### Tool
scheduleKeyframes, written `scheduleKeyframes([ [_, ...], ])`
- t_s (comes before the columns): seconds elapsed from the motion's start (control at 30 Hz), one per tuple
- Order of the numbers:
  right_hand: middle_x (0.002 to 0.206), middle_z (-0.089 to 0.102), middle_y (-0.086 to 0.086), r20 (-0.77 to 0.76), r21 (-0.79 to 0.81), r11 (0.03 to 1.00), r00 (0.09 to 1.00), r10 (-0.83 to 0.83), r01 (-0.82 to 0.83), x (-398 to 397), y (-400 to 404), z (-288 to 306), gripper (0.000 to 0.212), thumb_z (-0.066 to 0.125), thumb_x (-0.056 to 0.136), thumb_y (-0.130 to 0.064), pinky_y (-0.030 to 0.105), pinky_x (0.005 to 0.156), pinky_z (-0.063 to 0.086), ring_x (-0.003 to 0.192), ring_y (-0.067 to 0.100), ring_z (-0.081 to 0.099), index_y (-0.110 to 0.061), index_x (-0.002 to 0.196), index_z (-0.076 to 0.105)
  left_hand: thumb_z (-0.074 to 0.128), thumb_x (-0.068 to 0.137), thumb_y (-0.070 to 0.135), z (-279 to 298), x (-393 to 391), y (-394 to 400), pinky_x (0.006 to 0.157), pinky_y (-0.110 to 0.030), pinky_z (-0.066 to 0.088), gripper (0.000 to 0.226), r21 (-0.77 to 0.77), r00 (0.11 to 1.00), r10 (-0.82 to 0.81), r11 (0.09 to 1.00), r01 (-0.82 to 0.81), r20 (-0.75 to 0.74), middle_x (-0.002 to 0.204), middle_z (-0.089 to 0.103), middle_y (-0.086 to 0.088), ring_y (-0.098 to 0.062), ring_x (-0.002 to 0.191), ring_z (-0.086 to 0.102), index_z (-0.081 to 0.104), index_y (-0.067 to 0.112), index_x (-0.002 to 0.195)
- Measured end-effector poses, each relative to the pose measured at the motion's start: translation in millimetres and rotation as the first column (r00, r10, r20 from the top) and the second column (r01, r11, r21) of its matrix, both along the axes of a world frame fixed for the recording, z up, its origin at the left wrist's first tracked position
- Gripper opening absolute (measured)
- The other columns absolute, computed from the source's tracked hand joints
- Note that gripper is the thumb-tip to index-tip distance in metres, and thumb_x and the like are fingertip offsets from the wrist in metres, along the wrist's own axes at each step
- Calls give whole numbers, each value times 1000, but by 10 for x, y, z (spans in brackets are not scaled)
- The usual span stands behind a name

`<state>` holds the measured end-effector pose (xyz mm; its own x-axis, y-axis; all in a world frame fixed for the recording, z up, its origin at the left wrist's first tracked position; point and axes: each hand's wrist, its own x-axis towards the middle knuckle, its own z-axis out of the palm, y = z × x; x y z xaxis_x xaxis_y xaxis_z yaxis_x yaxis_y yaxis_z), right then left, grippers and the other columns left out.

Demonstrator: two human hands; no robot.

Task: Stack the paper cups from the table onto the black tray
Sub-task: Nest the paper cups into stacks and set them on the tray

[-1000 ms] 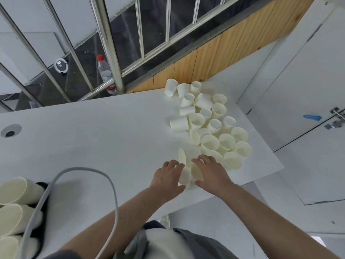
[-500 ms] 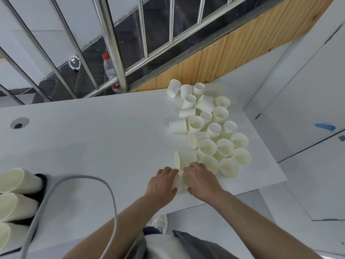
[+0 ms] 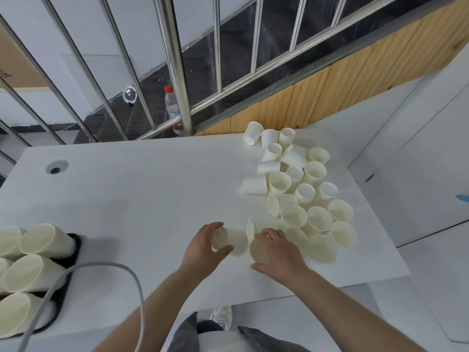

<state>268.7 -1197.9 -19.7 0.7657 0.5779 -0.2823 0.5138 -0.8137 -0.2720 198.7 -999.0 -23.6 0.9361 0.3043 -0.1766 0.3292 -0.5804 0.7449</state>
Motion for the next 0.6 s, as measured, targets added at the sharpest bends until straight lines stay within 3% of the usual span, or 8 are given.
scheduleKeyframes([
  [0.13, 133, 48, -8, -1, 217, 967, 990, -139, 136, 60, -12, 46, 52, 59, 90, -47, 25, 94, 43, 120, 12, 44, -19, 134, 51, 79, 75, 31, -4, 44, 48, 92, -28, 48, 57, -144, 994, 94, 986, -86, 48, 118, 55, 15, -8, 108, 55, 53, 30, 125],
  [0.23, 112, 62, -9, -280, 413, 819, 911, -302, 399, 142, 67, 113, 30, 61, 93, -35, 21, 81, 45, 89, 7, 58, -18, 117, 64, 80, 75, 29, 50, 104, 34, 79, -19, 51, 54, -291, 987, 144, 949, -118, 73, 116, 59, 15, -4, 107, 57, 54, 30, 122],
  [0.3, 96, 68, -8, -443, 450, 739, 844, -302, 501, 190, 120, 142, 18, 61, 94, -27, 20, 74, 47, 78, 5, 62, -18, 107, 69, 80, 76, 26, 84, 135, 11, 72, -12, 49, 54, -333, 987, 137, 937, -102, 82, 115, 60, 14, -3, 105, 58, 54, 27, 123],
  [0.4, 82, 68, 1, -546, 472, 679, 791, -276, 562, 205, 159, 185, 13, 58, 94, -16, 16, 63, 45, 67, 2, 63, -14, 97, 70, 80, 75, 24, 66, 157, -8, 71, -17, 51, 54, -351, 992, 106, 934, -74, 71, 118, 59, 12, -4, 107, 58, 53, 26, 123],
  [0.5, 81, 69, 2, -489, 499, 714, 840, -235, 490, 201, 159, 202, 12, 59, 94, -16, 20, 68, 48, 72, 6, 64, -14, 94, 71, 80, 75, 29, 31, 164, -1, 84, -21, 47, 61, -196, 998, 25, 980, -13, 58, 123, 55, 14, -5, 113, 54, 49, 28, 127],
  [0.6, 89, 66, -5, -242, 470, 864, 968, -69, 179, 190, 164, 196, 15, 59, 95, -20, 24, 77, 49, 81, 11, 62, -15, 100, 72, 79, 74, 35, 49, 188, -21, 95, -21, 41, 75, -24, 996, -79, 997, 80, 39, 129, 49, 15, -4, 118, 49, 41, 28, 138],
])
